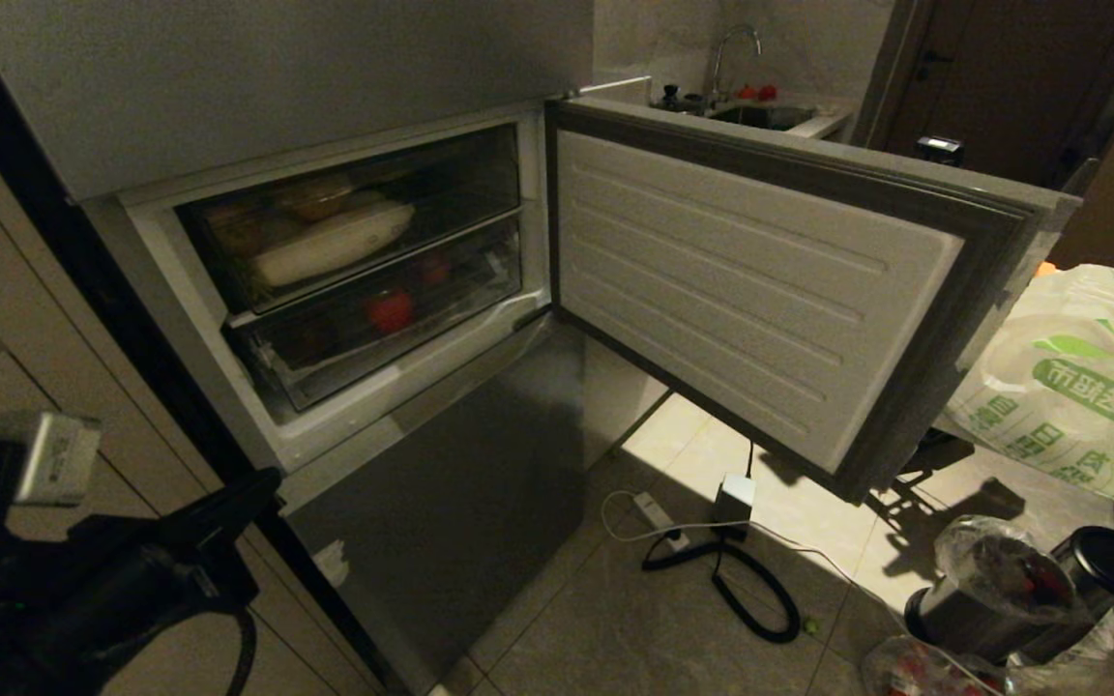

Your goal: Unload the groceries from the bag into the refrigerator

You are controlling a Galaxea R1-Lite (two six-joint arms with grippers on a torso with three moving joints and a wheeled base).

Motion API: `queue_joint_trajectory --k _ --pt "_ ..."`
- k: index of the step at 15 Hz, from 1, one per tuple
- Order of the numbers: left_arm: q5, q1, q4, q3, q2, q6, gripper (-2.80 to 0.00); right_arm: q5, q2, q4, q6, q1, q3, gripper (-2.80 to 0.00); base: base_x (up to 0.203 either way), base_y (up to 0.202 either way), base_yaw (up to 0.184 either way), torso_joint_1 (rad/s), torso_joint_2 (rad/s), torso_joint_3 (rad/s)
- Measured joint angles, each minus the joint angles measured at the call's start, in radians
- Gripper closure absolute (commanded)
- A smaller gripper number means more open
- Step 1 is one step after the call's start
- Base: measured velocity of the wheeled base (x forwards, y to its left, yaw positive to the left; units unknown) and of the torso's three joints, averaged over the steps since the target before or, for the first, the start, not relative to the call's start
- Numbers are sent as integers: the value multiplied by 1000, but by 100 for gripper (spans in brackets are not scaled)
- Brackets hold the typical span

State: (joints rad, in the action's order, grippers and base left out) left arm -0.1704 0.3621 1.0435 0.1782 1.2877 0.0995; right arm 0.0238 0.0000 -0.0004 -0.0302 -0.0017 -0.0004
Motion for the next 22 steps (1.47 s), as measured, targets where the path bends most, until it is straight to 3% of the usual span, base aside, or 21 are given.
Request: queue_joint_trajectory --k 2,5,9,12,14,16,19,22 --pt "-66 16 4 7 42 -44 0 0 0 0 0 0 0 0 0 0 0 0 0 0" --pt "-152 108 8 33 82 -59 0 0 0 0 0 0 0 0 0 0 0 0 0 0" --pt "-166 231 -1 84 103 -72 0 0 0 0 -3 0 -1 0 0 0 0 0 0 0" --pt "-182 237 7 148 158 -76 0 0 0 -1 -6 0 -1 0 0 0 0 0 0 0" --pt "-230 234 10 203 204 -78 0 -1 0 -1 0 0 0 0 0 0 0 0 0 0" --pt "-292 250 12 195 238 -56 0 -2 0 0 -11 0 0 0 0 0 0 0 0 0" --pt "-331 261 10 184 301 7 0 1 0 0 -7 0 0 0 0 0 0 0 0 0" --pt "-336 246 11 152 324 -4 0 0 0 0 0 0 0 0 0 0 0 0 0 0"
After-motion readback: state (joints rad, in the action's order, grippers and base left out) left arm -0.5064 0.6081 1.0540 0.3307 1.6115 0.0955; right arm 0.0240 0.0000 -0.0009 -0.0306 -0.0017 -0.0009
